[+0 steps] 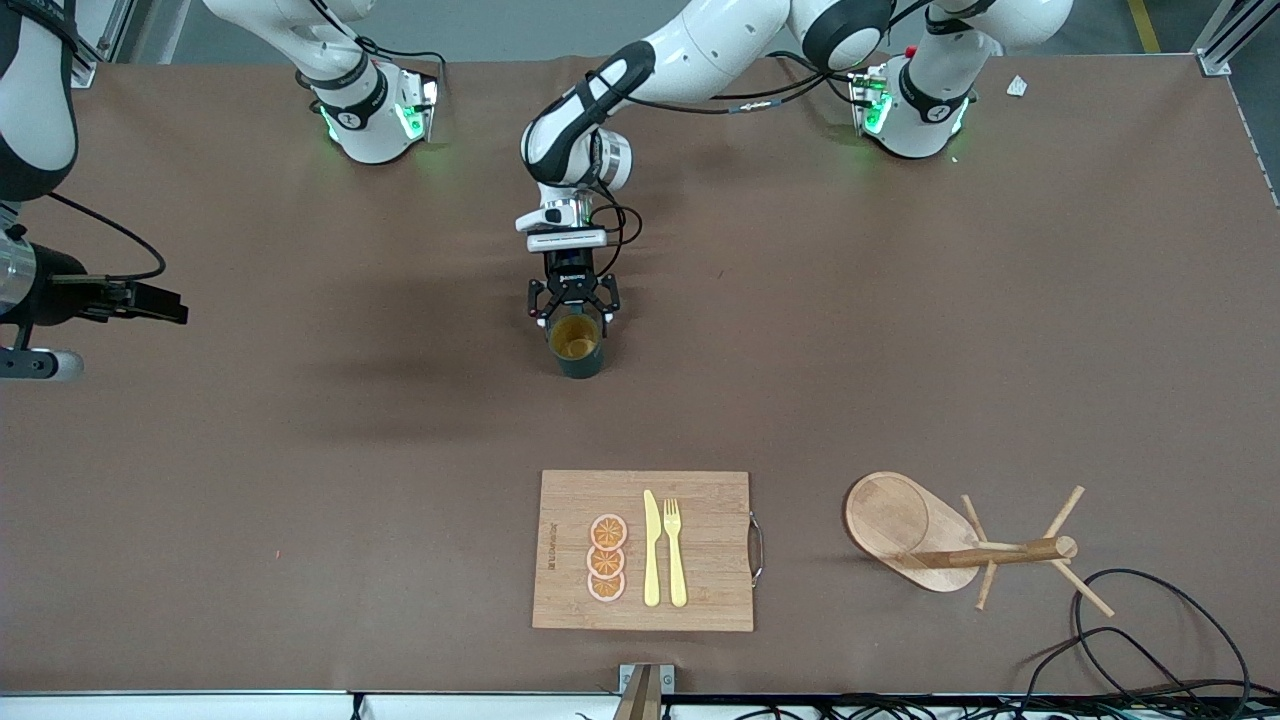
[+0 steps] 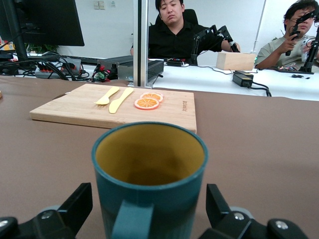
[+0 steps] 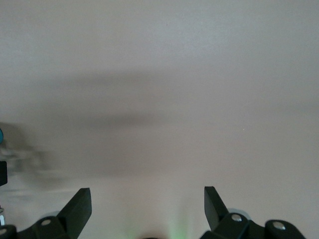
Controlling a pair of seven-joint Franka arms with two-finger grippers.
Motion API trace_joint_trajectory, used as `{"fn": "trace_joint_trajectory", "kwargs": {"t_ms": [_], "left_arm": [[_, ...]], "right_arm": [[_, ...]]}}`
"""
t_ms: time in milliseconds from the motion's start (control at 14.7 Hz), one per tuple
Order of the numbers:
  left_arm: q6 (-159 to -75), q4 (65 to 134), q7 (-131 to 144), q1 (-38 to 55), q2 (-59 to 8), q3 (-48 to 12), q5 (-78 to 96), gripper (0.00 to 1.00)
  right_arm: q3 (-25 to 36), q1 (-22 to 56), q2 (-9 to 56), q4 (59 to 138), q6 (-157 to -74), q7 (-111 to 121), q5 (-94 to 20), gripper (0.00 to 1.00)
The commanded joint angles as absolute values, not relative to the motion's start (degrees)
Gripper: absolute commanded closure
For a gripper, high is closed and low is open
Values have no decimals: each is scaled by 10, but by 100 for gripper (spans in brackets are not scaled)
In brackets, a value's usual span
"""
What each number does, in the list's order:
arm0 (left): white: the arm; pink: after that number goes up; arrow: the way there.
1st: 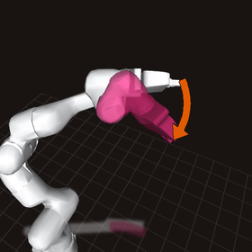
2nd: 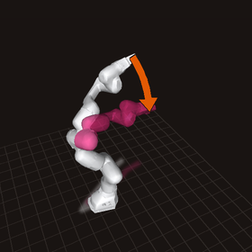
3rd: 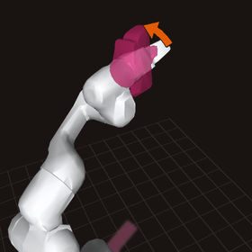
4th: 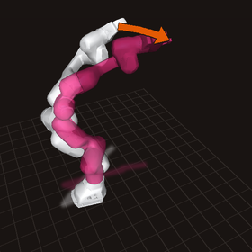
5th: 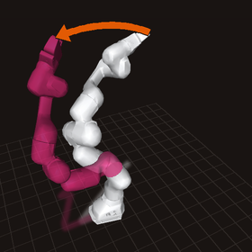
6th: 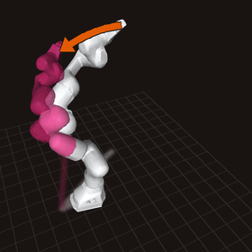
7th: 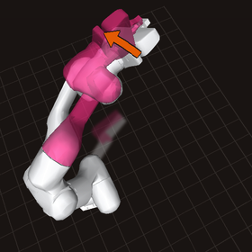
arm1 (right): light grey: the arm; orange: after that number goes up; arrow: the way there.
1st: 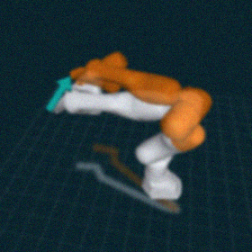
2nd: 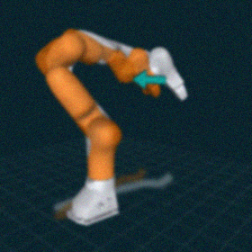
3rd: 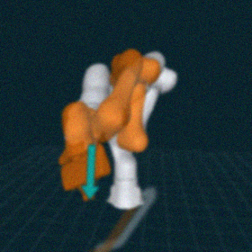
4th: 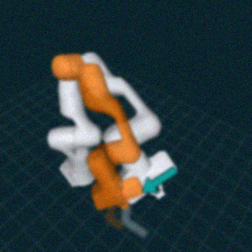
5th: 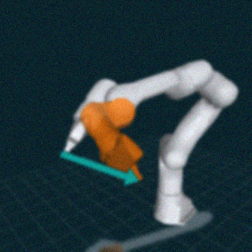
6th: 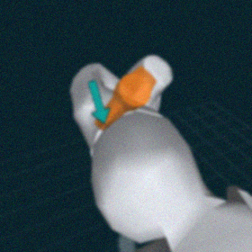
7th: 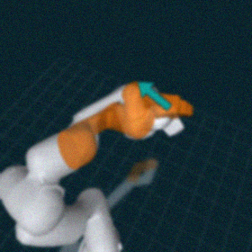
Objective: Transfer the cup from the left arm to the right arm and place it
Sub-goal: 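Hold the mug with the left gripper while the right gripper approaches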
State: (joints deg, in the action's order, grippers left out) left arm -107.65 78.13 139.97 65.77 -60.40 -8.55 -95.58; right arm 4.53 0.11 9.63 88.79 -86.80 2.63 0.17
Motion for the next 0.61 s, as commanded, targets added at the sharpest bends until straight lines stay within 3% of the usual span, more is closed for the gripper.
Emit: {"fn": "trace_joint_trajectory", "kwargs": {"t_ms": [0, 545], "left_arm": [[-1055, 772, 1429, 674, -608, -83, -958, 0], [-984, 772, 1432, 705, -577, -141, -872, 0]], "right_arm": [[40, 9, 91, 897, -875, 5, -13, 0], [40, 87, 133, 923, -942, -100, -73, 0]]}}
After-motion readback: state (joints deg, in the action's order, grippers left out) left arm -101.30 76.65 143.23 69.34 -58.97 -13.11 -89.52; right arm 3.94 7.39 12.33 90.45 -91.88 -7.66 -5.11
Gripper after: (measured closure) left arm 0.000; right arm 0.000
